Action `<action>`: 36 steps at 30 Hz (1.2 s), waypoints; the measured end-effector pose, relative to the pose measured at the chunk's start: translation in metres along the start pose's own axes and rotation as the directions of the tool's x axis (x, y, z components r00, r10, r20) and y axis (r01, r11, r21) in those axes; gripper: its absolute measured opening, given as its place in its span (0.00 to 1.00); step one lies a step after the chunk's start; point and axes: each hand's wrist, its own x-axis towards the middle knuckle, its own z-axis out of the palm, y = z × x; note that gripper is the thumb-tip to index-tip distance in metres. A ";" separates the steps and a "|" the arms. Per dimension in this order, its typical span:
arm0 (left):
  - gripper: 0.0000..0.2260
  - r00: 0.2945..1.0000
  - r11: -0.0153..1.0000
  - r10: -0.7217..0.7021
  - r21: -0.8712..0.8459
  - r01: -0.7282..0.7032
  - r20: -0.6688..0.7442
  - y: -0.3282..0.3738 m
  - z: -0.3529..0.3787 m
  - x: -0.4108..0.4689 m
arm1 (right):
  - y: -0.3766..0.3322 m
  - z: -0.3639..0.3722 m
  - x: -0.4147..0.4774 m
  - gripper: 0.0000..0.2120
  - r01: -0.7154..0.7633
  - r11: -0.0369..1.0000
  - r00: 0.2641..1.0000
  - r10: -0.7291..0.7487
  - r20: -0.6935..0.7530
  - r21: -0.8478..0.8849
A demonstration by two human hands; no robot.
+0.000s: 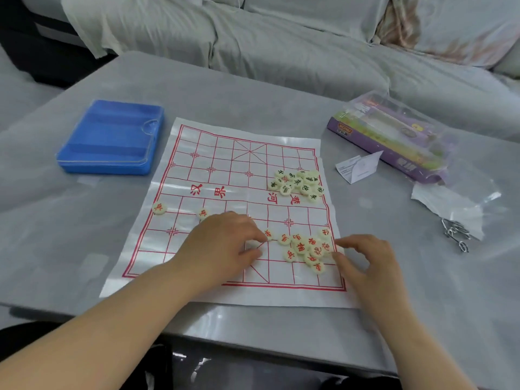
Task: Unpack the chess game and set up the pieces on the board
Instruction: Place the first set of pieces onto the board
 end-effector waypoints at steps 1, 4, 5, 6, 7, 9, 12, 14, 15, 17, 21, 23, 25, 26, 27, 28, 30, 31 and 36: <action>0.14 1.000 1.000 0.007 0.007 -0.007 -0.012 0.006 0.005 0.002 | 0.001 0.002 0.002 0.08 0.037 0.999 0.999 -0.037 -0.016 0.003; 0.17 0.998 0.999 -0.038 0.020 0.039 -0.053 0.014 0.019 0.011 | -0.001 0.009 0.010 0.10 0.103 0.995 0.995 -0.103 0.007 -0.001; 0.19 0.995 0.997 -0.073 0.012 0.074 -0.061 0.014 0.021 0.014 | -0.001 0.011 0.011 0.12 0.109 0.994 0.994 -0.109 0.022 -0.003; 0.20 0.992 0.995 -0.104 0.003 0.104 -0.067 0.013 0.023 0.017 | 0.001 0.010 0.011 0.13 0.116 0.993 0.993 -0.116 0.033 0.000; 0.20 0.990 0.993 -0.120 0.003 0.120 -0.069 0.012 0.025 0.020 | 0.004 0.008 0.011 0.15 0.117 0.993 0.992 -0.117 0.042 0.013; 0.19 0.992 0.993 -0.109 0.038 0.112 -0.060 0.010 0.026 0.024 | 0.007 0.002 0.011 0.16 0.119 0.992 0.992 -0.121 0.044 0.050; 0.15 0.992 0.993 -0.107 0.035 0.109 -0.062 0.011 0.028 0.026 | 0.009 -0.001 0.011 0.17 0.150 0.987 0.986 -0.154 0.072 0.048; 0.13 0.991 0.994 -0.105 0.020 0.107 -0.084 0.011 0.030 0.024 | 0.008 0.002 0.010 0.18 0.179 0.984 0.977 -0.181 0.115 0.024; 0.12 0.990 0.994 -0.104 0.011 0.105 -0.093 0.011 0.031 0.024 | 0.005 0.004 0.010 0.18 0.191 0.981 0.972 -0.193 0.135 0.026; 0.12 0.989 0.994 -0.107 -0.003 0.107 -0.099 0.010 0.032 0.022 | 0.000 0.009 0.008 0.18 0.233 0.972 0.963 -0.232 0.140 0.010; 0.14 0.988 0.992 -0.125 -0.008 0.125 -0.084 0.009 0.026 0.019 | -0.009 0.019 0.003 0.17 0.319 0.945 0.945 -0.310 0.109 -0.077; 0.15 0.983 0.989 -0.148 -0.030 0.145 -0.105 0.008 0.022 0.017 | -0.012 0.025 0.002 0.16 0.339 0.936 0.938 -0.328 0.112 -0.098; 0.17 0.976 0.984 -0.177 -0.056 0.171 -0.128 0.008 0.017 0.015 | -0.014 0.029 0.001 0.16 0.348 0.928 0.936 -0.335 0.113 -0.133; 0.17 0.973 0.982 -0.187 -0.065 0.180 -0.134 0.007 0.015 0.014 | -0.014 0.030 0.001 0.15 0.344 0.929 0.938 -0.332 0.103 -0.141; 0.18 0.972 0.980 -0.192 -0.071 0.184 -0.136 0.007 0.013 0.012 | -0.015 0.031 0.001 0.15 0.334 0.932 0.942 -0.324 0.089 -0.138; 0.18 0.972 0.980 -0.194 -0.074 0.186 -0.134 0.006 0.012 0.011 | -0.016 0.032 0.002 0.13 0.327 0.936 0.945 -0.319 0.074 -0.135; 0.18 0.972 0.979 -0.198 -0.071 0.190 -0.124 0.005 0.008 0.006 | -0.016 0.034 0.002 0.10 0.322 0.936 0.947 -0.316 0.065 -0.140; 0.18 0.972 0.979 -0.201 -0.072 0.193 -0.122 0.003 0.007 0.003 | -0.016 0.034 0.002 0.09 0.321 0.936 0.947 -0.314 0.067 -0.147; 0.17 0.972 0.977 -0.203 -0.091 0.193 -0.120 -0.012 -0.002 -0.011 | -0.021 0.031 0.003 0.09 0.328 0.938 0.945 -0.327 0.029 -0.115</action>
